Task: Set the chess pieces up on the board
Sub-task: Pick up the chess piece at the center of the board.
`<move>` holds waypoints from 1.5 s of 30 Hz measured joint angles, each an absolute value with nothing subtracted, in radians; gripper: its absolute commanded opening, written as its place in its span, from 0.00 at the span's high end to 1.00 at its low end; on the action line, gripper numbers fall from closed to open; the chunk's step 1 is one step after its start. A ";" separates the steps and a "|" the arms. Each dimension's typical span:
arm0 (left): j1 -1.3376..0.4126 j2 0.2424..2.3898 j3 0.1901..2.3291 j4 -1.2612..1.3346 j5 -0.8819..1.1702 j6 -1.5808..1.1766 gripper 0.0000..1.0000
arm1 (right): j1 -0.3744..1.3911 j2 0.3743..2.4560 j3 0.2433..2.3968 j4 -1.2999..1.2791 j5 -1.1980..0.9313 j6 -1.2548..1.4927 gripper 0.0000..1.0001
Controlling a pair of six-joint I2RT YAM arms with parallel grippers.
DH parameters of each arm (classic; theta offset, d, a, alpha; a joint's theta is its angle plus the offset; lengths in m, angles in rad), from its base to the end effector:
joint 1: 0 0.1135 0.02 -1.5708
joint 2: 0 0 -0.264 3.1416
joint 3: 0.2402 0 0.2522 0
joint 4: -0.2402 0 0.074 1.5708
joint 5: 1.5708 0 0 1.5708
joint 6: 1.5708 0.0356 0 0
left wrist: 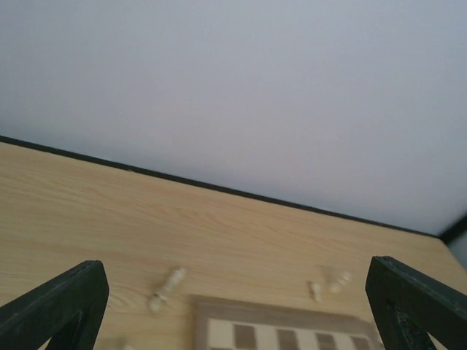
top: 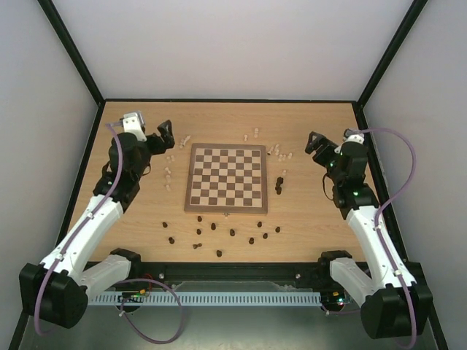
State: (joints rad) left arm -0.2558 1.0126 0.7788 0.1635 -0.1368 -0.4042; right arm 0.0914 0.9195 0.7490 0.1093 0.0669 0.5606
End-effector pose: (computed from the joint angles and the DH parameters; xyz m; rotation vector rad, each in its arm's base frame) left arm 0.2347 -0.0564 0.3314 -0.2276 1.6392 -0.3918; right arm 0.2202 0.0178 0.3343 0.4340 1.5923 0.4446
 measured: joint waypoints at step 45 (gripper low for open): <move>-0.250 0.864 0.631 -0.173 0.221 -0.568 0.01 | 0.298 1.184 0.738 -0.270 -0.104 0.496 0.11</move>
